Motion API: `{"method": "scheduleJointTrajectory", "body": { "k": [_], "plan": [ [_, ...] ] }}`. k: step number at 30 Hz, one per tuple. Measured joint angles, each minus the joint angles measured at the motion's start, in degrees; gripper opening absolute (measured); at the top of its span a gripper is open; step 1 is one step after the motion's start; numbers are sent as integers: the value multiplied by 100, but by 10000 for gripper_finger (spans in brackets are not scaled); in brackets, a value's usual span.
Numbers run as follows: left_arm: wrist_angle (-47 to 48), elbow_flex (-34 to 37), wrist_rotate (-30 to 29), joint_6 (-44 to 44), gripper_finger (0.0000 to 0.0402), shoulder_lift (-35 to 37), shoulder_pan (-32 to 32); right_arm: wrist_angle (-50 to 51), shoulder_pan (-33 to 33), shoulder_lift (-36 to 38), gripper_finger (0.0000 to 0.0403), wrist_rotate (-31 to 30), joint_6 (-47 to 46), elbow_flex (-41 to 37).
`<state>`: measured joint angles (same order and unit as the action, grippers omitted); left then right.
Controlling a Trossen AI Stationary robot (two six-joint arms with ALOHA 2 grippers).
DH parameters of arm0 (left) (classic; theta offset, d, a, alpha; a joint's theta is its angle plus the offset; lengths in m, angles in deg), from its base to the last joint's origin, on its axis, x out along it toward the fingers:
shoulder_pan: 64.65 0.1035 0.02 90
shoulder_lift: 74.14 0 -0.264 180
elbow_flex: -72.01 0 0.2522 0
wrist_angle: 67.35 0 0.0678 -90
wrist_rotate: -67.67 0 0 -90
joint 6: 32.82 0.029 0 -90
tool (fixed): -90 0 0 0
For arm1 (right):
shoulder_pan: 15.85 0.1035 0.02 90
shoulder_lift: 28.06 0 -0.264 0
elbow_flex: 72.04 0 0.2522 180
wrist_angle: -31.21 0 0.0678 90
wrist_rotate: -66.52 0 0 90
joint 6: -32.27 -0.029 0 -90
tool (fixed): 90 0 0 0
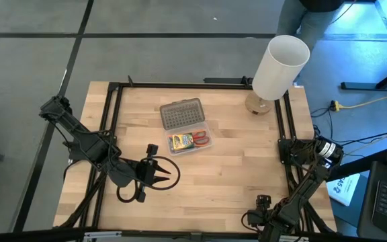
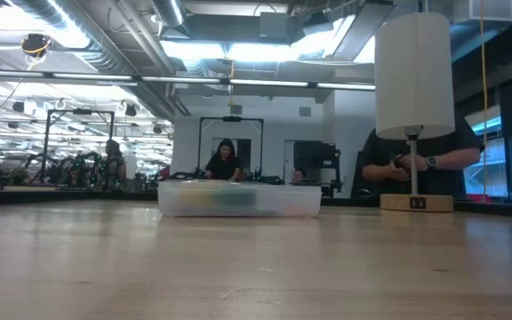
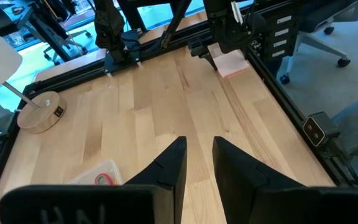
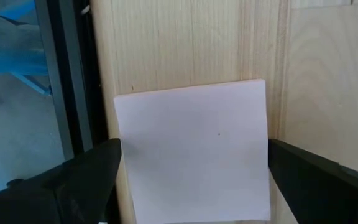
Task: Pack school essentials
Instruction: Put the pink sticky note into the black supply box
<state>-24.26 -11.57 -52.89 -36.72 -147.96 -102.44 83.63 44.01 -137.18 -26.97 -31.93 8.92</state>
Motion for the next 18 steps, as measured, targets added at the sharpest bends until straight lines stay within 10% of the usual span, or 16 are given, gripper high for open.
{"method": "scheduleJointTrajectory", "body": {
  "k": [18],
  "plan": [
    [0, 0, 0, 0, 71, 0, 0, 137, 109, -162, 398, -199, -303, 24]
  ]
}}
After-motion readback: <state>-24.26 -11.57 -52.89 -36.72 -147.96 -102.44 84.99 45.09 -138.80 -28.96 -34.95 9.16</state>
